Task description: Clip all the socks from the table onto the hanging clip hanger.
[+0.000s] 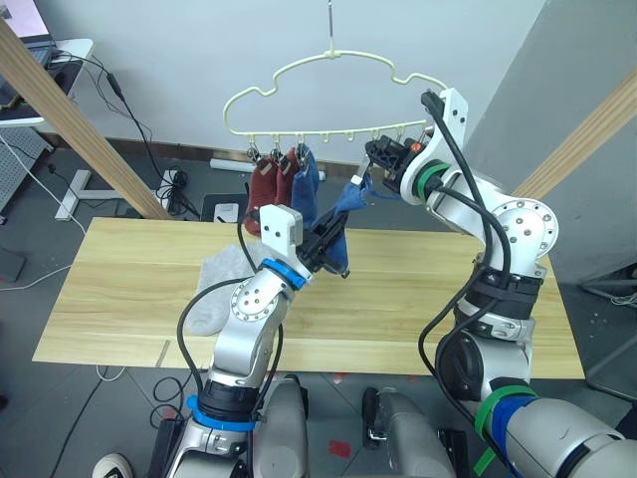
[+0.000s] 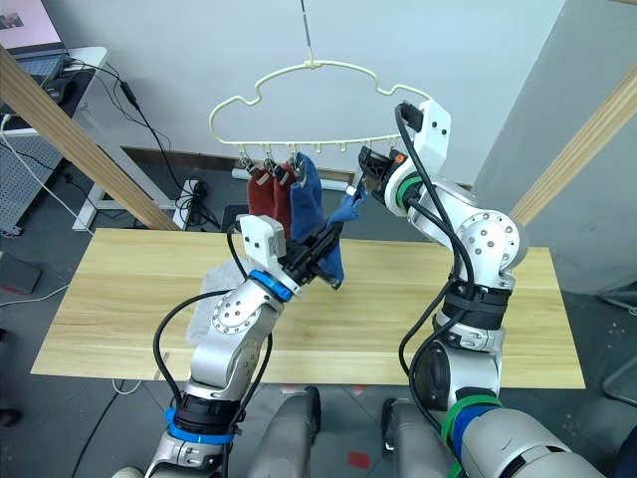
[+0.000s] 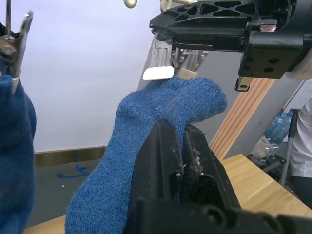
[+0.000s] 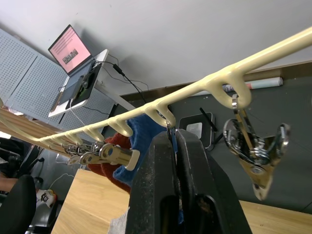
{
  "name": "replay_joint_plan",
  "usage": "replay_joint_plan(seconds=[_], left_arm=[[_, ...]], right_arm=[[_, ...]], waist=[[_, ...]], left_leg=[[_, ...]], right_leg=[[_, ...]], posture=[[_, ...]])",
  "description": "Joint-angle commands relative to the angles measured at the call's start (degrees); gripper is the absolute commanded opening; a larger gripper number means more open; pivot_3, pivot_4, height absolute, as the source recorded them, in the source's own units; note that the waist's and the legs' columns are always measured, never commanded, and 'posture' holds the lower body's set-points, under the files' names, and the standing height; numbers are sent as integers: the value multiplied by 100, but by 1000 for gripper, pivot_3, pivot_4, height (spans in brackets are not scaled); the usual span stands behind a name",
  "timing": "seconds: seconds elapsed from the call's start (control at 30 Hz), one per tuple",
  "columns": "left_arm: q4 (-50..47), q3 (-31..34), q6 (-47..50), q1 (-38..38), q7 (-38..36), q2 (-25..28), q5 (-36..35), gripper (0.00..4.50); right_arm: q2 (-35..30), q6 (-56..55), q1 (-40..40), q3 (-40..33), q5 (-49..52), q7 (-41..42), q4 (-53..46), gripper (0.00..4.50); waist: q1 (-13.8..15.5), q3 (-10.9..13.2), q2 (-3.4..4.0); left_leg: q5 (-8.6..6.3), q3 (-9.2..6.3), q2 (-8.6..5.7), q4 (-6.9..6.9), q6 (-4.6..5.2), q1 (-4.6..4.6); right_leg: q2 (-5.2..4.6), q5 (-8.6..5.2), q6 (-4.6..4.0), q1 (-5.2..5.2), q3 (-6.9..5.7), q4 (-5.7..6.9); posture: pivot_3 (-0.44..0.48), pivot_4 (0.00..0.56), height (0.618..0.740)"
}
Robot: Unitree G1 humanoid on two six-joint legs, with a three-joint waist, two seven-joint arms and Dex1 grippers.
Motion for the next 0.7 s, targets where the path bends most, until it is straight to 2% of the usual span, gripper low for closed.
replay_joint_plan(seconds=[0.03, 0.27, 0.37, 0.53, 0.57, 0.7], left_arm=[[-117, -23, -146, -106, 60, -63, 22, 11], [-136, -47, -177, -133, 35, -33, 28, 11], [-137, -51, -177, -131, 18, -22, 23, 0], [-111, -64, -121, -127, -63, 25, -3, 0], [-121, -74, -100, -105, -81, 50, 6, 0], [-86, -71, -106, -43, -35, 126, 93, 0]], right_arm=[[-71, 338, 367, -168, -167, -357, 241, 0], [-128, 295, 411, -59, -174, -250, 208, 0], [-88, 302, 419, -85, -46, -179, 129, 749], [-46, 305, 362, -185, 257, -83, 41, 2748], [-88, 296, 344, -190, 384, 54, -19, 3007], [-244, 620, 248, -532, 1337, 419, -454, 4396]], waist=[[-1, 0, 0], [-1, 0, 0], [-2, 0, 0], [-41, 6, 9], [-56, 10, 14], [-76, 12, 16]], left_leg=[[0, 0, 0, 0, 0, 0], [-1, 1, 0, -2, 1, 0], [-1, 1, 0, -2, 1, 0], [-1, 9, 3, -5, 1, -14], [-1, 12, 3, -5, 1, -21], [-1, 15, 11, -17, 1, -29]], right_leg=[[0, 0, 0, 0, 0, 0], [0, 0, 0, 0, 1, -3], [0, 0, 1, 0, 1, -3], [1, 0, 0, -19, 9, -4], [2, 0, 0, -28, 12, -2], [10, 3, -6, -42, 12, -6]], posture=[[160, 335, 740], [157, 336, 740], [156, 336, 740], [157, 339, 740], [157, 339, 740], [158, 341, 740]])
